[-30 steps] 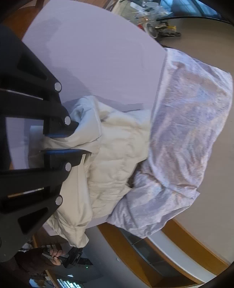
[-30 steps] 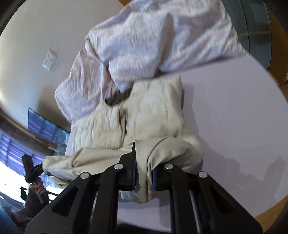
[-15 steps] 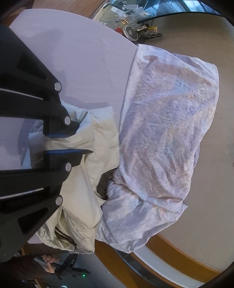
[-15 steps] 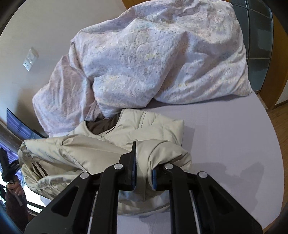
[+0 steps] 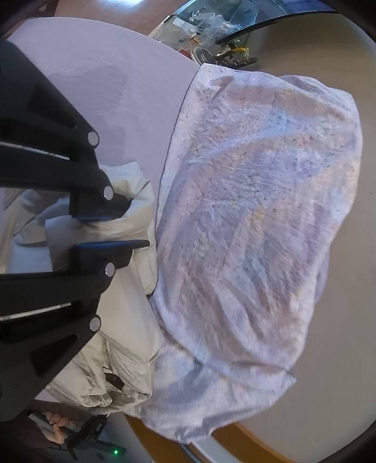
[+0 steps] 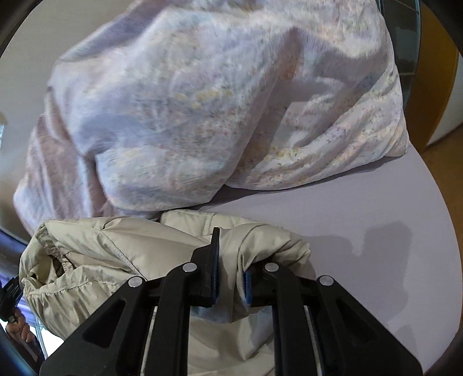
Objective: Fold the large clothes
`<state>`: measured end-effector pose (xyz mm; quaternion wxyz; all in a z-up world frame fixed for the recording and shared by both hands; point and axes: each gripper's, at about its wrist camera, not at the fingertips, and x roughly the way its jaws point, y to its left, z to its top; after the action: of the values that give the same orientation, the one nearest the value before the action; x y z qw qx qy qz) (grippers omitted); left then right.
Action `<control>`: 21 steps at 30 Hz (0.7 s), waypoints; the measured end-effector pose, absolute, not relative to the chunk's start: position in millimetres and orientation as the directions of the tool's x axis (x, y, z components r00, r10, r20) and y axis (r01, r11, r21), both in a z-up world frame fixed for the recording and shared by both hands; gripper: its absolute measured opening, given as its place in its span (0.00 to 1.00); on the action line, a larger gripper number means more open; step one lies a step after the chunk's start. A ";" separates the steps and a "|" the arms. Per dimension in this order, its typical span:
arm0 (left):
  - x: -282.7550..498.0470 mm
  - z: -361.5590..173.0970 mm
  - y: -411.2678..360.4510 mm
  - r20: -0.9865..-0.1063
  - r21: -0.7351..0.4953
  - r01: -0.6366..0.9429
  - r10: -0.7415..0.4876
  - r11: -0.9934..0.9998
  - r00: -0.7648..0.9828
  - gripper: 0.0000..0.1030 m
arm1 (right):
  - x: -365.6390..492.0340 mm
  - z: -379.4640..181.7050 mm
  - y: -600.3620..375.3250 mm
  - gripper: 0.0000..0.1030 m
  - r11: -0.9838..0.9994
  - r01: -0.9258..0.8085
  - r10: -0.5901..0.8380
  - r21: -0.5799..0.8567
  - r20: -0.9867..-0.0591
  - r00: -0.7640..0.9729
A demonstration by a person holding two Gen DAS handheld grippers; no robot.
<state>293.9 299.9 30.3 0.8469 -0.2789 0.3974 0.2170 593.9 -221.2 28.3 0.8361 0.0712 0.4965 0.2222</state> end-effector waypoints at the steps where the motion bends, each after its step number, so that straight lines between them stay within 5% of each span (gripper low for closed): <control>1: 300.0 26.2 301.8 -0.801 -0.293 -0.600 0.151 0.745 0.579 0.12 | 598.3 24.7 -219.1 0.13 0.895 -0.289 0.436 0.340 -0.805 0.403; 8: 329.1 -3.6 312.0 -0.837 -0.251 -0.661 0.184 0.708 0.515 0.15 | 618.4 -0.5 -209.5 0.15 0.914 -0.207 0.403 0.349 -0.838 0.367; 12: 339.3 -28.3 312.3 -0.861 -0.225 -0.693 0.193 0.686 0.470 0.21 | 625.7 -29.3 -210.0 0.30 0.911 -0.142 0.413 0.388 -0.856 0.311; 14: 341.6 -38.1 312.3 -0.869 -0.232 -0.699 0.179 0.676 0.462 0.33 | 628.1 -42.4 -216.8 0.36 0.889 -0.093 0.456 0.449 -0.844 0.284; 18: 343.9 -42.8 311.4 -0.870 -0.249 -0.678 0.148 0.692 0.471 0.55 | 632.4 -48.1 -246.3 0.63 0.736 0.067 0.634 0.673 -0.722 0.278; 21: 346.0 -35.7 309.2 -0.863 -0.244 -0.660 0.152 0.710 0.483 0.70 | 630.5 -28.3 -253.8 0.70 0.732 0.047 0.639 0.680 -0.709 0.299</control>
<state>346.0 309.2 -35.7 0.8118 -0.2870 0.4428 0.2501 630.5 -253.8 -28.3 0.7448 0.3075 0.5578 0.1990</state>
